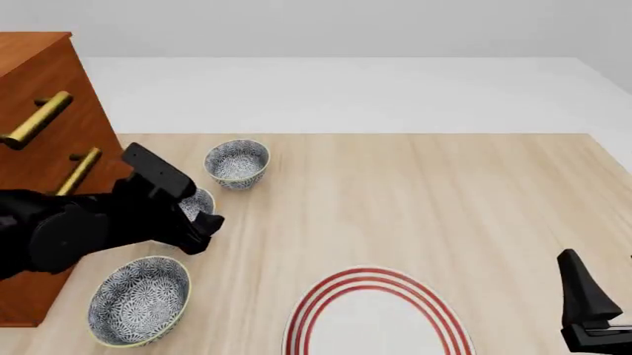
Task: Pick up the bowl and put it in the middle on the plate.
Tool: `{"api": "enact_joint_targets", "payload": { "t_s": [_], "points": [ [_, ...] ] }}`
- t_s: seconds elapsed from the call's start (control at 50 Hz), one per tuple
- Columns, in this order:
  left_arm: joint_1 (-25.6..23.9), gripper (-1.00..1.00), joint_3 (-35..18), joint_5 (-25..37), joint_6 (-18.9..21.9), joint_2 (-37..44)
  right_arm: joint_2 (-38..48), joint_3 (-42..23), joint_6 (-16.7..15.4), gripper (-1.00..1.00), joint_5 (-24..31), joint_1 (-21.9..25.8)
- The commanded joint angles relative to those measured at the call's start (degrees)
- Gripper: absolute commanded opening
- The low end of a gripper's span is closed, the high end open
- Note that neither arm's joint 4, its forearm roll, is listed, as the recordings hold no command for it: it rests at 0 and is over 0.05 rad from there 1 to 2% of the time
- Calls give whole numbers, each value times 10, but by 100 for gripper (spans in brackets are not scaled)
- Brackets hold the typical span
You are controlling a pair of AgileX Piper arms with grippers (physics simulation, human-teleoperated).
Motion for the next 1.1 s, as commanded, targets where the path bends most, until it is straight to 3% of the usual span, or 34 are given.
{"api": "enact_joint_targets", "payload": {
  "t_s": [0.02,0.22,0.68,0.78,1.1],
  "points": [
    [12,100,-19,2,18,40,0,1,-3,100,-2,1],
    [25,100,-23,-2,66,83,0,-1,-2,100,-1,1],
    [44,100,-52,-2,72,143,0,0,2,100,1,0],
    [69,100,-56,-5,91,153,0,0,-2,100,-1,1],
    [62,100,-64,-2,86,187,0,0,-2,100,-1,1]
  ]
}}
